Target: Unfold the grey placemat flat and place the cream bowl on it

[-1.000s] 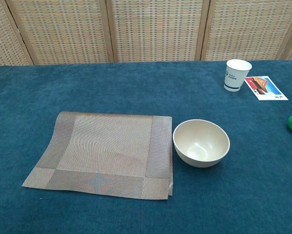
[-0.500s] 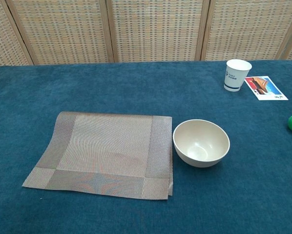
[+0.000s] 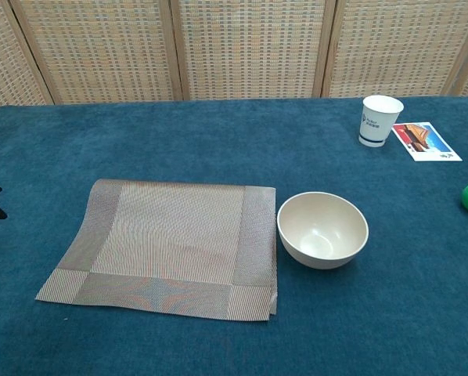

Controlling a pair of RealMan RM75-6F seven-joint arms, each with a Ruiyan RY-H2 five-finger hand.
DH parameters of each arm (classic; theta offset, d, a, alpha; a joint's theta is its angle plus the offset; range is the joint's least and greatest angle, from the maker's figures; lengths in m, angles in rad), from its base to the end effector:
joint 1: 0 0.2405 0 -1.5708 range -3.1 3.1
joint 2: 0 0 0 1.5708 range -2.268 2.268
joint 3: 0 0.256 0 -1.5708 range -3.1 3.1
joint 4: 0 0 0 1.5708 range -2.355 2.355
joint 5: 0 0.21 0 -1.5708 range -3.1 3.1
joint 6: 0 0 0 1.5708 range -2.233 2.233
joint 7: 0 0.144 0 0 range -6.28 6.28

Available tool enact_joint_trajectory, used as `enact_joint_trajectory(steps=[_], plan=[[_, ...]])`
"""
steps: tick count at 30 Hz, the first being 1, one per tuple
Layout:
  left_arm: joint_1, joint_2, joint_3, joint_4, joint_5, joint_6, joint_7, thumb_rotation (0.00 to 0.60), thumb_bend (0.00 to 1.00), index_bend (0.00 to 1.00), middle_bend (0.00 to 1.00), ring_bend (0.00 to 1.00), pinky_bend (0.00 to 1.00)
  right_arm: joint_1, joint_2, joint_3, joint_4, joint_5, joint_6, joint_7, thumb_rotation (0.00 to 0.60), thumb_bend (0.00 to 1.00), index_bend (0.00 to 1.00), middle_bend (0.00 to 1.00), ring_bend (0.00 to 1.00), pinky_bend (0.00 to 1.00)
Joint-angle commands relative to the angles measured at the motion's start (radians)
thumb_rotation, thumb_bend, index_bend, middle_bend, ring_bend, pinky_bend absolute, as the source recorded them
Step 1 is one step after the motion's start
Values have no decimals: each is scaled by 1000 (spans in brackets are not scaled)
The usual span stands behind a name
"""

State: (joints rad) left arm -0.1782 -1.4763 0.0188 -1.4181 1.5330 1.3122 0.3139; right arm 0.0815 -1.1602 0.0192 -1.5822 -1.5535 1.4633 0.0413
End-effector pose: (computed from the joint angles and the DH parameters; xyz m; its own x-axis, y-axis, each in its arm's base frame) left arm -0.2917 0.1892 0.0241 0.5546 0.1754 0.8134 0.8289 -0.2014 -0.5218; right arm -0.3104 -0.1733 0.1385 0.3531 -0.0588 0.9337 -0.9351 -0.0556 0.3501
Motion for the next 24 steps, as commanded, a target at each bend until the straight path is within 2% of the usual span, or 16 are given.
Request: enact_joint_trajectory(steps=[1,9,24], plan=[[-11,-17,1,6,4,-11,18,600,332,168,0,0,0,0,1,1,1,1,0,5,600,61,32,0,0,0],[-39,-71,15,7,11,-54,65,600,331,200,0,0,0,-2,12,5,-2,2,8,41,600,61,32,0,0,0],[-65,-125,14,16,-41,-110,148,600,330,210,0,0,0,-2,16,8,2,5,6,62,600,61,32,0,0,0]])
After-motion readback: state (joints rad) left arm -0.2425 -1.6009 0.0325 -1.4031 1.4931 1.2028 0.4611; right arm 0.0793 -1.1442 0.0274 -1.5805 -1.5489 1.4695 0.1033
